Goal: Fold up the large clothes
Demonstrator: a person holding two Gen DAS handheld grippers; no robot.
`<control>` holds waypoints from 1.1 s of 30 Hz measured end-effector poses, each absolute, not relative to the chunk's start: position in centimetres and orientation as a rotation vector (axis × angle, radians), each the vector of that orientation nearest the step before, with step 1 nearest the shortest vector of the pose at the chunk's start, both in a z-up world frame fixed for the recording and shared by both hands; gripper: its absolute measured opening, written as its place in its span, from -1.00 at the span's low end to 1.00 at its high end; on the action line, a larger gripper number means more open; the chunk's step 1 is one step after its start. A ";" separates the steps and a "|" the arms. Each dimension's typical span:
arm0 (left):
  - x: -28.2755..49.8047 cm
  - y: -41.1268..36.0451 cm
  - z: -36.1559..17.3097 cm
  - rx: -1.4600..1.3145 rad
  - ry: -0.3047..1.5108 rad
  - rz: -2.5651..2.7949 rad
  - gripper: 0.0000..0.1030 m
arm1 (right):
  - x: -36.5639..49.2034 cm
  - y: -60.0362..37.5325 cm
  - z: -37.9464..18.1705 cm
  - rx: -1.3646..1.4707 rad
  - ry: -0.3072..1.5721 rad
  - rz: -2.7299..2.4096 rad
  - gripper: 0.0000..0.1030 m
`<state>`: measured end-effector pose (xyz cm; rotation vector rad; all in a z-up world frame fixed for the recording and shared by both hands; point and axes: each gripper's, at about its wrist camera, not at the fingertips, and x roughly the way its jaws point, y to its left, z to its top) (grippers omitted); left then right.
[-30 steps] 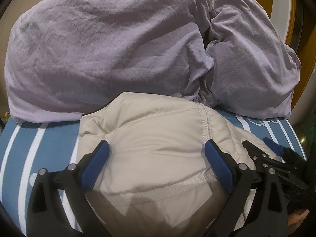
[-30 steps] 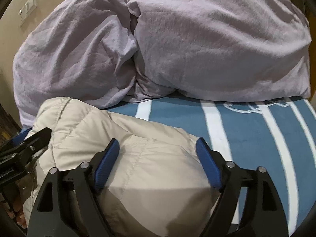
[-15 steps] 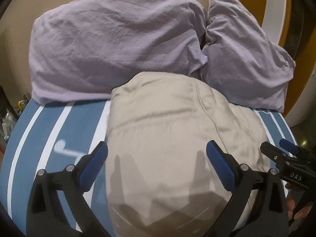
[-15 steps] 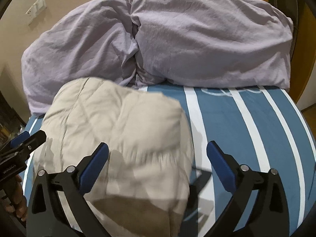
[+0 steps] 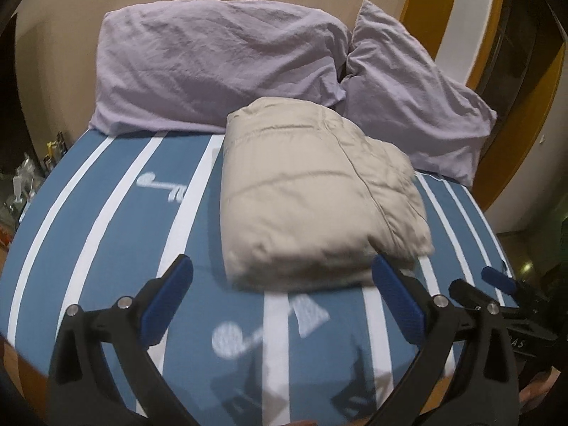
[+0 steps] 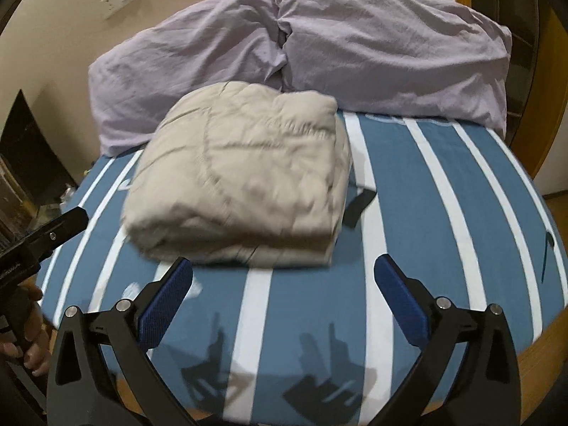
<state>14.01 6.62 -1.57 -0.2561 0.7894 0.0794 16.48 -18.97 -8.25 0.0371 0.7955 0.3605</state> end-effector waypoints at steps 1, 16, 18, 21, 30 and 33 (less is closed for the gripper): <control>13.1 6.3 -1.4 -0.259 0.787 0.076 0.96 | 16.0 -19.1 -8.2 0.043 0.796 0.361 0.97; 7.8 4.4 -1.7 -0.274 0.790 0.068 0.96 | 12.4 -19.8 -7.9 0.072 0.755 0.356 0.97; 7.7 4.6 -1.8 -0.288 0.794 0.070 0.96 | 12.3 -19.7 -8.0 0.070 0.757 0.362 0.97; 7.9 4.8 -1.9 -0.298 0.798 0.071 0.96 | 12.3 -19.4 -8.1 0.064 0.761 0.370 0.97; 8.1 4.4 -2.1 -0.294 0.803 0.062 0.96 | 12.3 -19.4 -8.3 0.056 0.770 0.375 0.97; 8.2 4.3 -2.1 -0.293 0.804 0.060 0.96 | 12.3 -19.4 -8.3 0.055 0.770 0.376 0.97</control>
